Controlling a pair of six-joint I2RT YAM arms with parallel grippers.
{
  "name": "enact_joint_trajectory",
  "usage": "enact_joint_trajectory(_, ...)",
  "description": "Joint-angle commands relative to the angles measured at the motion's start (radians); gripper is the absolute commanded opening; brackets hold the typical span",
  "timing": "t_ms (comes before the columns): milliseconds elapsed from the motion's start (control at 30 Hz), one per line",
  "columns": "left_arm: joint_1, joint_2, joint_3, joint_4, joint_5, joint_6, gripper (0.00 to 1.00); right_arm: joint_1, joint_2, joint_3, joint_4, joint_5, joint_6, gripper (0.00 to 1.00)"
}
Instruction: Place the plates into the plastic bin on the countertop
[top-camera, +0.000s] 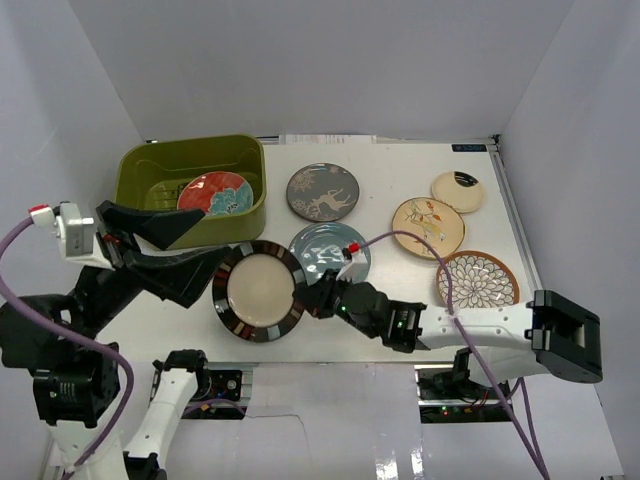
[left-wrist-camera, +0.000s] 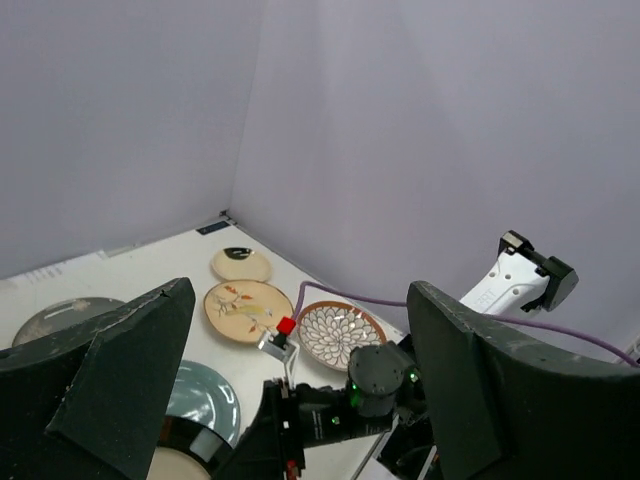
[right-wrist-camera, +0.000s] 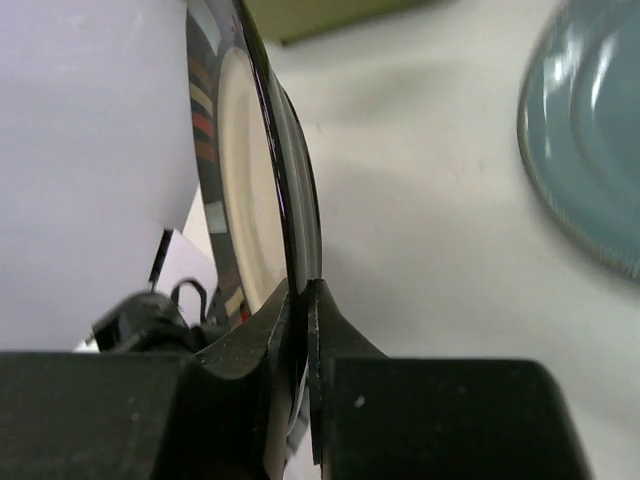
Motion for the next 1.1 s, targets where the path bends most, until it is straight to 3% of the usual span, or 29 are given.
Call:
enact_joint_trajectory(0, -0.003, 0.029, 0.024, -0.064, -0.054, -0.005, 0.98, -0.064, -0.058, 0.261, 0.077, 0.089, -0.243, 0.08)
enact_joint_trajectory(267, -0.015, 0.016, -0.074, -0.066, -0.067, -0.048, 0.98, -0.293, 0.177, 0.637, 0.055, -0.083, -0.293, 0.08)
enact_joint_trajectory(567, -0.029, 0.090, -0.036, -0.046, -0.099, -0.078, 0.98, -0.360, 0.655, 1.171, 0.052, -0.132, -0.302, 0.08)
enact_joint_trajectory(733, -0.029, 0.124, -0.008, -0.040, -0.104, -0.072, 0.98, -0.371, 0.956, 1.582, -0.084, -0.156, -0.290, 0.08)
enact_joint_trajectory(833, -0.029, 0.121, -0.040, -0.029, -0.102, -0.072, 0.98, -0.380, 1.094, 1.743, -0.129, -0.175, -0.252, 0.08)
enact_joint_trajectory(1067, -0.029, 0.113, -0.129, -0.009, -0.122, -0.080, 0.98, -0.408, 1.191, 1.751, -0.150, -0.233, -0.103, 0.08)
